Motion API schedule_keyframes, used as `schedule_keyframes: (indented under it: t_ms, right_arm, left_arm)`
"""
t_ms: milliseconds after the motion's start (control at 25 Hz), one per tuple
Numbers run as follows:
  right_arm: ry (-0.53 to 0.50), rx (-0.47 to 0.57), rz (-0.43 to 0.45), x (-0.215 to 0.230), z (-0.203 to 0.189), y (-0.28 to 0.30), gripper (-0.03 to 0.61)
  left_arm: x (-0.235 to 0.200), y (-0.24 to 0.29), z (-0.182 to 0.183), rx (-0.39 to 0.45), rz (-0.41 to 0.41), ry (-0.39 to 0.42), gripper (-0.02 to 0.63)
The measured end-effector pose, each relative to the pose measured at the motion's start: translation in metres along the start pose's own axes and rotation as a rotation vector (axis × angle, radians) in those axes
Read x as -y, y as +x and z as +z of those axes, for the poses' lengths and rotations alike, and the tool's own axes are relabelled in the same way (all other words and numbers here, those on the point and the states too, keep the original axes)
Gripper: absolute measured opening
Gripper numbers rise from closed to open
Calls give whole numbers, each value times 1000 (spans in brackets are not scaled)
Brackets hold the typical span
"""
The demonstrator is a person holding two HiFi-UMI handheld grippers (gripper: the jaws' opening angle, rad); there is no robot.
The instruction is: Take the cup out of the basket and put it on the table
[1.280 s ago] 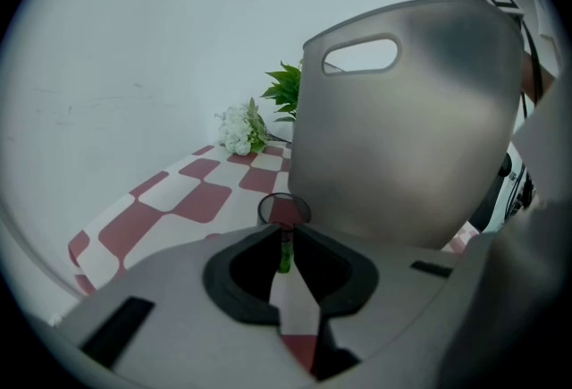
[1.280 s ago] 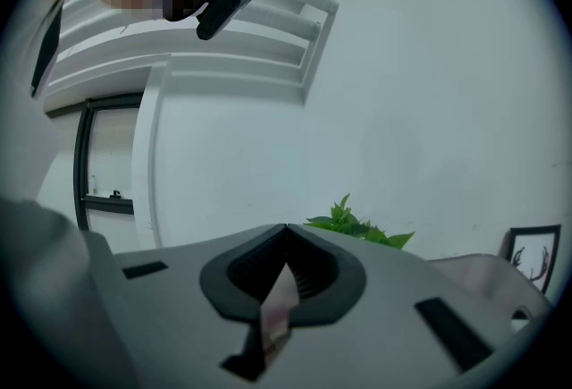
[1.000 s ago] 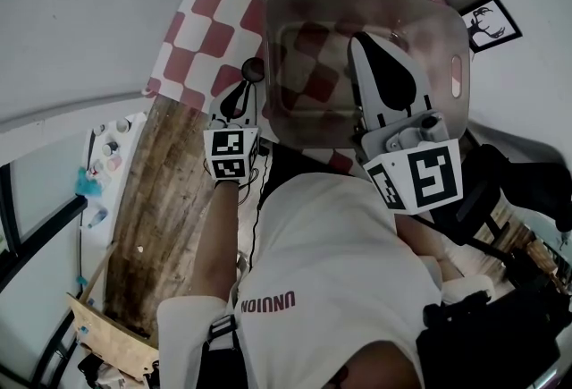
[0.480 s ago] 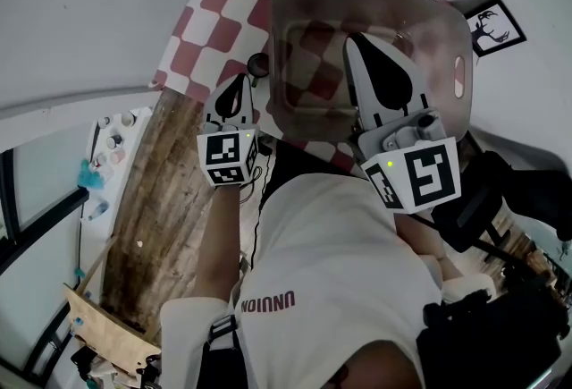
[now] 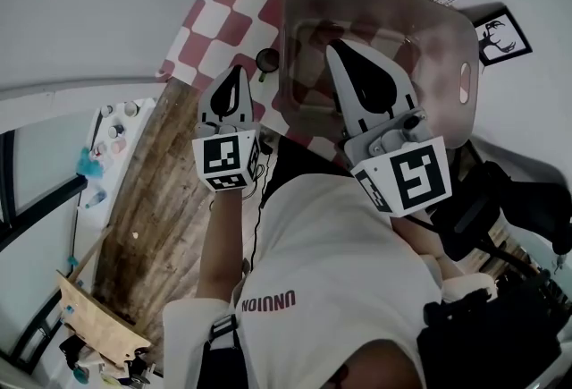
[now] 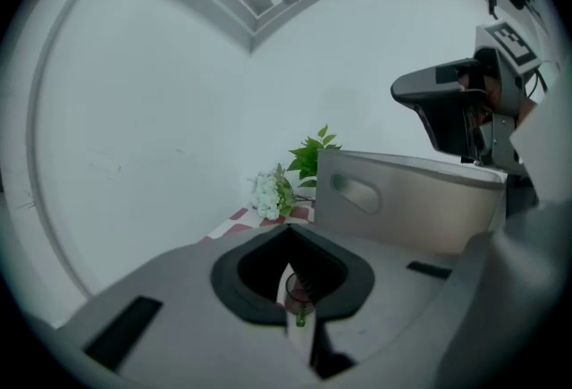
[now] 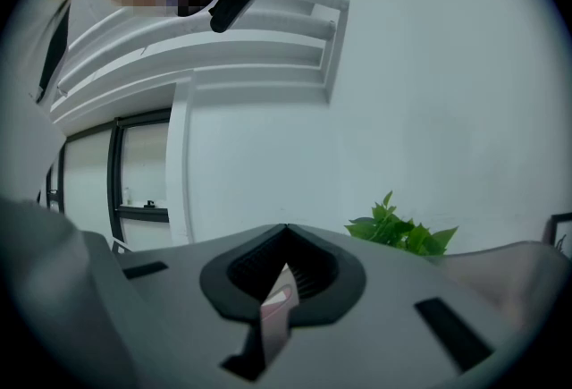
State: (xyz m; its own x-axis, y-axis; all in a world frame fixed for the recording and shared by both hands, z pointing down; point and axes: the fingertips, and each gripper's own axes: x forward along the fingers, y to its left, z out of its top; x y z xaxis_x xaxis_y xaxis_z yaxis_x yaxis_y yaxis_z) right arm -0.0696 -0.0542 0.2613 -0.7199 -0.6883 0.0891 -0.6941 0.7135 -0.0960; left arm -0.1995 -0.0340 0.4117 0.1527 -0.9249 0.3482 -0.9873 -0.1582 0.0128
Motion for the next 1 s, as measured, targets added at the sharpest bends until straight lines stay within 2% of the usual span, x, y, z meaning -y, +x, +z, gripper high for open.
schedule_keyframes:
  t_ms: [480,1000]
  right_arm:
    - [-55,-33,67,-22,-3,9,17]
    - [-63,-29,67,-25,-2,9,17]
  left_arm:
    - [-6,-9,7,26,28,8,11]
    - [-6,-9,8,30,17,8,11]
